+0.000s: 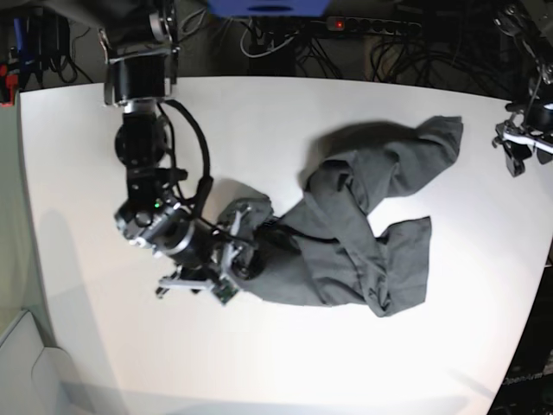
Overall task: Layout the t-shirt on the table in an organized manner, then fold the t-shirt properly
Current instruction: 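Lower the t-shirt onto the table and open the right gripper, then grasp the t-shirt fabric with the left gripper, then drag the grasped fabric away with the left gripper and release it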
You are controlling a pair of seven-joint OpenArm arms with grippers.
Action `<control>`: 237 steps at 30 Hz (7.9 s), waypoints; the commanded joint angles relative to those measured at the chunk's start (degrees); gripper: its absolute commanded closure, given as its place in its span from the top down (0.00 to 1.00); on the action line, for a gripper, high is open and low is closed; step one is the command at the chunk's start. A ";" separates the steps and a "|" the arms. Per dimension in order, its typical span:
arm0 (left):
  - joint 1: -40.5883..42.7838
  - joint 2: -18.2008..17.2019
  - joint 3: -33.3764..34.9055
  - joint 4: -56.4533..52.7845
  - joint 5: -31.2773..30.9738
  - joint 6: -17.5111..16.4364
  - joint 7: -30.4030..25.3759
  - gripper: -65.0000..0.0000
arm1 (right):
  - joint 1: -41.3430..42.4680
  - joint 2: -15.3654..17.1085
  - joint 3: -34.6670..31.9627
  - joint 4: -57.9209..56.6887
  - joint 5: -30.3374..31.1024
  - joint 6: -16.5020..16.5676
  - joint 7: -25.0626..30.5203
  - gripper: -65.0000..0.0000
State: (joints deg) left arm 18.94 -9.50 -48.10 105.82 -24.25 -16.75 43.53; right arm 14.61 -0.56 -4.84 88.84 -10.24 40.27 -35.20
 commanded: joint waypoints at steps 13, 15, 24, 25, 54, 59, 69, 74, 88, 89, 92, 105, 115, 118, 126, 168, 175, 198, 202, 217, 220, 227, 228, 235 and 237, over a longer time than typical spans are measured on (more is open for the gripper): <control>-6.59 2.68 15.79 5.52 -0.06 0.36 -1.20 0.59 | -2.00 0.07 12.97 4.74 0.61 -0.27 -2.65 0.71; -8.87 3.65 18.87 2.97 -0.06 0.36 -1.20 0.59 | -4.28 0.07 12.97 7.03 0.61 -0.27 -2.65 0.71; -18.10 9.10 26.25 -11.53 -0.06 0.53 -1.29 0.58 | -9.73 0.07 12.62 11.16 0.61 -0.27 -2.65 0.71; -18.54 9.80 26.34 -12.41 -0.06 0.53 -1.29 0.58 | -10.26 0.07 12.62 11.07 0.61 -0.27 -2.65 0.71; -29.71 18.50 34.87 -27.27 5.83 29.90 -6.47 0.40 | -12.81 0.34 12.53 10.63 0.61 -0.27 -2.65 0.71; -29.36 18.50 34.78 -27.18 5.83 30.42 -6.12 0.23 | -12.81 0.87 12.53 10.55 0.61 -0.27 -2.65 0.71; -28.39 18.50 34.78 -27.45 5.83 30.51 -6.12 0.23 | -12.90 0.95 12.53 10.55 0.61 -0.27 -2.65 0.71; -28.30 18.50 34.78 -27.45 5.83 30.51 -6.03 0.18 | -12.90 0.95 12.62 10.55 0.61 -0.27 -2.65 0.71; -25.31 18.16 25.63 -11.89 5.83 30.51 3.55 0.01 | -12.55 0.95 12.62 10.55 0.61 -0.27 -2.65 0.71; -25.22 18.07 25.63 -10.30 5.83 30.51 4.78 0.01 | -12.55 0.95 12.62 10.55 0.61 -0.27 -2.65 0.71; -25.22 18.07 25.46 -7.31 5.83 30.16 7.24 0.01 | -12.81 0.69 12.62 10.55 0.70 -0.27 -2.65 0.71; -26.98 18.50 33.28 -19.97 5.83 30.34 -0.85 0.64 | -12.98 0.60 12.62 10.55 0.79 -0.27 -2.73 0.71; -29.00 18.50 33.99 -30.17 5.83 30.51 -5.15 0.63 | -12.98 0.60 12.62 10.55 0.70 -0.27 -2.73 0.71; -29.00 18.50 34.16 -30.44 5.83 30.51 -5.15 0.55 | -12.98 0.60 12.62 10.55 0.70 -0.27 -2.73 0.71; -28.65 18.50 33.81 -29.38 5.83 30.51 -4.98 0.05 | -12.90 0.78 12.62 10.46 0.70 -0.27 -2.65 0.71; -12.48 4.62 9.20 -1.34 -30.83 30.07 1.53 0.01 | -14.13 -1.68 2.07 7.29 0.88 -0.27 -2.65 0.71; -17.14 15.34 13.24 3.06 -30.56 30.16 1.44 0.01 | -14.22 -1.51 2.07 6.94 0.88 -0.27 -2.65 0.71; -22.06 -4.26 15.88 10.36 -36.37 30.60 -3.57 0.01 | -15.27 2.18 2.34 6.94 0.79 -0.27 -2.65 0.71; -23.64 -6.28 16.14 10.36 -36.28 30.60 -5.51 0.01 | -15.36 1.39 2.34 6.94 0.79 -0.27 -2.56 0.71; -41.75 12.27 33.63 -15.05 4.87 30.60 -11.40 0.01 | -16.15 0.16 2.42 6.94 0.79 -0.27 -2.73 0.71; -44.04 13.76 35.48 -25.69 10.84 30.34 -15.62 0.02 | -17.73 -0.89 2.25 7.29 0.79 -0.27 -2.73 0.71; -42.10 9.80 37.68 -24.81 7.33 30.16 -9.81 0.58 | -21.16 -4.41 2.07 7.65 0.79 -0.27 -2.82 0.71; -40.70 9.01 37.59 -22.52 6.45 30.16 -9.37 0.67 | -21.86 -4.85 2.07 8.17 0.79 -0.27 -2.82 0.71; -30.68 -0.57 37.15 -10.39 -4.28 30.25 -11.48 0.80 | -26.08 -6.61 -6.89 13.45 0.79 -0.27 -2.82 0.71; -27.69 -3.03 34.16 -8.90 -6.91 30.34 -11.48 0.80 | -27.31 -6.61 -10.41 14.33 0.79 -0.27 -2.65 0.71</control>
State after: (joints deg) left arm -8.08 -11.77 -13.50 96.23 -31.79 13.04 33.21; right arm -12.86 -6.87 -15.51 102.45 -10.04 40.03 -38.19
